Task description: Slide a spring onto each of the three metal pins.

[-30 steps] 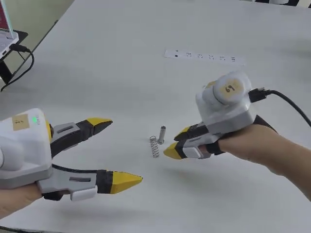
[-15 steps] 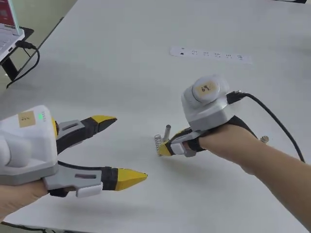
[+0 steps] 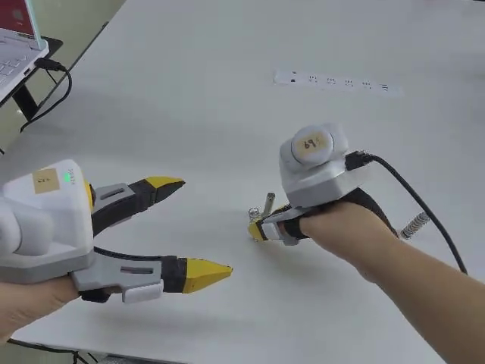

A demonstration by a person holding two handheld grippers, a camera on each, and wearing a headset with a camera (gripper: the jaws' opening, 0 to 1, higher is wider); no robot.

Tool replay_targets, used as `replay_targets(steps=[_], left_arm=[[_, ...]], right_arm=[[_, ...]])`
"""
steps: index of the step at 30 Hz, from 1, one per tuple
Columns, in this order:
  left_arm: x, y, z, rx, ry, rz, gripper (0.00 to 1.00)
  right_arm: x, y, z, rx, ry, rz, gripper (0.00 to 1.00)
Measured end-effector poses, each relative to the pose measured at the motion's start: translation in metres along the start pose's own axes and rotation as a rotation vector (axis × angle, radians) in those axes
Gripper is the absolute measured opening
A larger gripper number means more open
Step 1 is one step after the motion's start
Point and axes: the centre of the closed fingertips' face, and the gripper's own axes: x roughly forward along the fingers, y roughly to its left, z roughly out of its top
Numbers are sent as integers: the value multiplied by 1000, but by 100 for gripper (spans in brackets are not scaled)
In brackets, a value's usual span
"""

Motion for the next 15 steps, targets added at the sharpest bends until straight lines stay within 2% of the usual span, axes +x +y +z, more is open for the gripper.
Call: replay_targets(steps=[4, 15], left_arm=[[-1, 0, -1, -1, 1, 3, 78], [-2, 0, -3, -10, 6, 4, 78]], right_arm=[[4, 3, 0, -4, -3, -8, 18], [9, -1, -8, -31, 17, -43, 9]])
